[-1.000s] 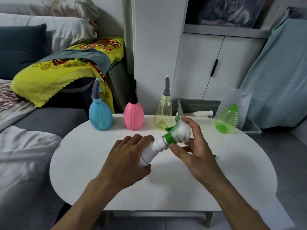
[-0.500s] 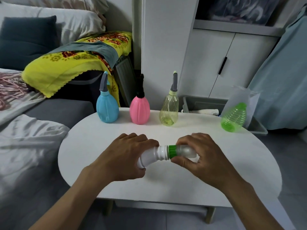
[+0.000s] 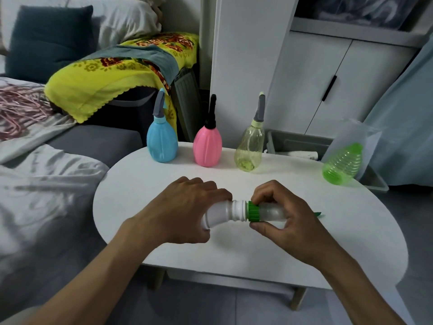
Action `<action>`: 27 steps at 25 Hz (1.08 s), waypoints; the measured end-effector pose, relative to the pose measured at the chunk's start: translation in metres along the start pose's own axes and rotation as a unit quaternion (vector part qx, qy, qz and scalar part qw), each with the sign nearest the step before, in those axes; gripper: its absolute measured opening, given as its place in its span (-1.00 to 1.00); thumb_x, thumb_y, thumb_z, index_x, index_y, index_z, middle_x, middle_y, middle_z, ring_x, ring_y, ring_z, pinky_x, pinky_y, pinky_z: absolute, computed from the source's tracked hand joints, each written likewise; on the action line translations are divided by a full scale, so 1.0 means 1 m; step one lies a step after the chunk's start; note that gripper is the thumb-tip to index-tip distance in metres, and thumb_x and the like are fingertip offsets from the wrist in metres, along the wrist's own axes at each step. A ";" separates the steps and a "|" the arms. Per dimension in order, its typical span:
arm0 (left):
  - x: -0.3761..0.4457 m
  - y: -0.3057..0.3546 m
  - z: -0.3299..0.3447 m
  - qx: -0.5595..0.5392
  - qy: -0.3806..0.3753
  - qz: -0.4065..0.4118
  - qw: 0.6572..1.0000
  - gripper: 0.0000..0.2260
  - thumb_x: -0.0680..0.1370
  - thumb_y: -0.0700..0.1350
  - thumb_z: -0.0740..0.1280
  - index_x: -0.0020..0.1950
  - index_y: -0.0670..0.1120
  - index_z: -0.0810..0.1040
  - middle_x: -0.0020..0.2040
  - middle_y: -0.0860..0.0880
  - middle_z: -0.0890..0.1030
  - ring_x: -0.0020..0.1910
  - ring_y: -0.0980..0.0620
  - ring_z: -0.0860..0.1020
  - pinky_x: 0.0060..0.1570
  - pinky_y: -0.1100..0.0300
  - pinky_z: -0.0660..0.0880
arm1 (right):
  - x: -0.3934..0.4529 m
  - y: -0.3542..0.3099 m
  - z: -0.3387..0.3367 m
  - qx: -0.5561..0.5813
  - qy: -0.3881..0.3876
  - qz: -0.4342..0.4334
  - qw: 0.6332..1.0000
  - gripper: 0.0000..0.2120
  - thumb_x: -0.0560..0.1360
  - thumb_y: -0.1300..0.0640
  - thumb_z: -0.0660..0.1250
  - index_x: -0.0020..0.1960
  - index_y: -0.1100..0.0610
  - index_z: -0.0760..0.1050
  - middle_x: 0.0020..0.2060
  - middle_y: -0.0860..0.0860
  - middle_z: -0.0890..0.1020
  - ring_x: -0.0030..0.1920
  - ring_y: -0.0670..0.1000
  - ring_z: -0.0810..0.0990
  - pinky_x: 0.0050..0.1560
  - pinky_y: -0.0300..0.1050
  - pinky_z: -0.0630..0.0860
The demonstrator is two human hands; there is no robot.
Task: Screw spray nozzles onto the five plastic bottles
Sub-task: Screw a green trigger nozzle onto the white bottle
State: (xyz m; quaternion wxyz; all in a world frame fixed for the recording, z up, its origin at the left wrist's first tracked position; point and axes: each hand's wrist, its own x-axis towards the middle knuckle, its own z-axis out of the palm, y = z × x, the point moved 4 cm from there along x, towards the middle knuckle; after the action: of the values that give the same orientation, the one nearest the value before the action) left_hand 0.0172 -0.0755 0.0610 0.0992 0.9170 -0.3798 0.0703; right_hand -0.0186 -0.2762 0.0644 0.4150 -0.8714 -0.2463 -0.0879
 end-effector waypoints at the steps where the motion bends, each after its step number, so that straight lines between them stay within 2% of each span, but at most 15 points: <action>1: 0.000 0.000 -0.001 0.001 0.003 0.000 1.000 -0.40 0.26 0.13 0.50 0.26 0.19 0.40 0.00 0.11 0.59 -0.09 0.04 0.54 -0.07 0.11 0.51 | 0.000 0.002 -0.001 0.016 0.004 0.015 1.000 -0.61 0.35 0.13 0.54 0.05 -0.09 0.43 -0.01 -0.14 0.56 -0.02 0.01 0.57 -0.08 -0.21 0.52; 4: 0.001 0.002 -0.001 0.018 0.010 0.005 1.000 -0.40 0.26 0.11 0.49 0.27 0.16 0.42 -0.01 0.10 0.59 -0.11 0.02 0.53 -0.08 0.10 0.49 | -0.001 0.004 -0.003 0.045 0.019 0.033 0.998 -0.61 0.37 0.01 0.52 0.11 -0.10 0.42 -0.01 -0.20 0.58 -0.01 -0.08 0.61 -0.12 -0.32 0.53; 6: 0.001 0.003 0.001 0.026 0.009 0.007 1.000 -0.40 0.26 0.11 0.50 0.27 0.15 0.43 0.00 0.09 0.59 -0.11 0.03 0.53 -0.07 0.10 0.49 | -0.001 0.004 0.000 0.061 0.028 0.040 0.997 -0.64 0.38 -0.08 0.48 0.11 -0.08 0.44 -0.05 -0.20 0.58 -0.08 -0.09 0.62 -0.18 -0.31 0.55; 10: 0.001 0.002 -0.001 0.032 0.014 0.003 0.999 -0.38 0.26 0.11 0.51 0.29 0.13 0.44 0.01 0.08 0.60 -0.10 0.02 0.54 -0.07 0.10 0.49 | 0.001 0.004 0.004 0.080 0.034 0.035 0.996 -0.50 0.30 0.01 0.56 0.15 -0.09 0.41 -0.01 -0.13 0.57 -0.09 -0.06 0.59 -0.13 -0.33 0.49; 11: 0.001 0.002 -0.001 0.030 0.017 0.003 0.999 -0.38 0.25 0.10 0.52 0.28 0.12 0.44 0.00 0.07 0.60 -0.10 0.01 0.54 -0.08 0.09 0.50 | 0.001 0.005 0.003 0.085 0.039 0.037 0.995 -0.51 0.30 0.00 0.56 0.14 -0.10 0.41 -0.03 -0.14 0.58 -0.08 -0.05 0.59 -0.13 -0.30 0.51; 14: 0.001 0.007 0.001 0.038 0.024 0.012 0.999 -0.38 0.23 0.10 0.53 0.27 0.11 0.46 -0.02 0.07 0.61 -0.12 0.02 0.54 -0.10 0.10 0.49 | -0.001 0.009 0.000 0.088 0.067 0.079 0.991 -0.62 0.34 -0.16 0.47 0.09 -0.14 0.43 -0.16 -0.11 0.60 -0.20 -0.02 0.62 -0.22 -0.05 0.63; 15: 0.002 0.007 0.001 0.041 0.024 0.013 0.999 -0.38 0.23 0.10 0.53 0.27 0.10 0.47 -0.02 0.07 0.61 -0.12 0.02 0.54 -0.10 0.11 0.48 | -0.001 0.008 0.001 0.093 0.064 0.081 0.990 -0.61 0.34 -0.16 0.47 0.09 -0.14 0.43 -0.15 -0.10 0.60 -0.22 -0.02 0.63 -0.24 -0.06 0.63; 18: 0.002 0.004 0.000 0.040 0.026 0.007 0.999 -0.38 0.23 0.10 0.53 0.27 0.11 0.47 -0.02 0.07 0.62 -0.12 0.02 0.54 -0.10 0.10 0.48 | -0.001 0.005 0.003 0.100 0.044 0.044 0.993 -0.51 0.31 -0.01 0.55 0.16 -0.09 0.41 -0.06 -0.12 0.58 -0.08 -0.06 0.61 -0.14 -0.29 0.54; 19: 0.003 0.005 0.000 0.040 0.027 0.008 0.999 -0.38 0.23 0.10 0.53 0.26 0.11 0.47 -0.02 0.07 0.62 -0.12 0.02 0.54 -0.10 0.10 0.49 | -0.001 0.006 0.001 0.100 0.043 0.046 0.993 -0.50 0.31 -0.01 0.55 0.16 -0.10 0.41 -0.07 -0.10 0.59 -0.08 -0.04 0.61 -0.13 -0.23 0.57; 21: 0.003 0.008 0.002 0.039 0.027 0.014 0.999 -0.39 0.22 0.09 0.53 0.25 0.11 0.47 -0.03 0.07 0.62 -0.13 0.01 0.55 -0.11 0.10 0.50 | -0.001 0.009 -0.001 0.103 0.052 0.083 0.990 -0.58 0.34 -0.12 0.50 0.13 -0.15 0.42 -0.16 -0.05 0.62 -0.19 0.02 0.63 -0.19 0.02 0.63; 22: 0.002 0.009 0.002 0.038 0.027 0.015 0.999 -0.39 0.22 0.08 0.53 0.25 0.11 0.47 -0.04 0.07 0.62 -0.13 0.01 0.55 -0.12 0.10 0.50 | -0.001 0.011 0.000 0.101 0.054 0.094 0.989 -0.60 0.34 -0.15 0.47 0.11 -0.17 0.43 -0.19 -0.04 0.62 -0.22 0.02 0.63 -0.23 0.06 0.63; 25: 0.003 0.005 0.000 0.041 0.031 0.009 0.999 -0.39 0.22 0.08 0.53 0.25 0.10 0.48 -0.03 0.07 0.62 -0.13 0.00 0.55 -0.12 0.08 0.50 | -0.001 0.008 0.004 0.104 0.039 0.068 0.992 -0.50 0.31 -0.05 0.54 0.16 -0.15 0.41 -0.07 -0.12 0.59 -0.12 -0.04 0.62 -0.19 -0.24 0.58; 27: 0.003 0.006 0.001 0.044 0.035 0.011 0.998 -0.39 0.22 0.08 0.53 0.24 0.10 0.48 -0.04 0.07 0.62 -0.14 0.00 0.56 -0.13 0.08 0.51 | -0.001 0.011 0.003 0.104 0.038 0.081 0.991 -0.50 0.31 -0.08 0.53 0.17 -0.14 0.41 -0.12 -0.07 0.60 -0.18 -0.02 0.61 -0.25 -0.23 0.56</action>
State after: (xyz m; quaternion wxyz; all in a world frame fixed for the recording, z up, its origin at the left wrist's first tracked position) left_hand 0.0148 -0.0819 0.0619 0.0709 0.9131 -0.3830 0.1203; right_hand -0.0142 -0.2803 0.0549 0.5182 -0.8365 -0.1672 -0.0611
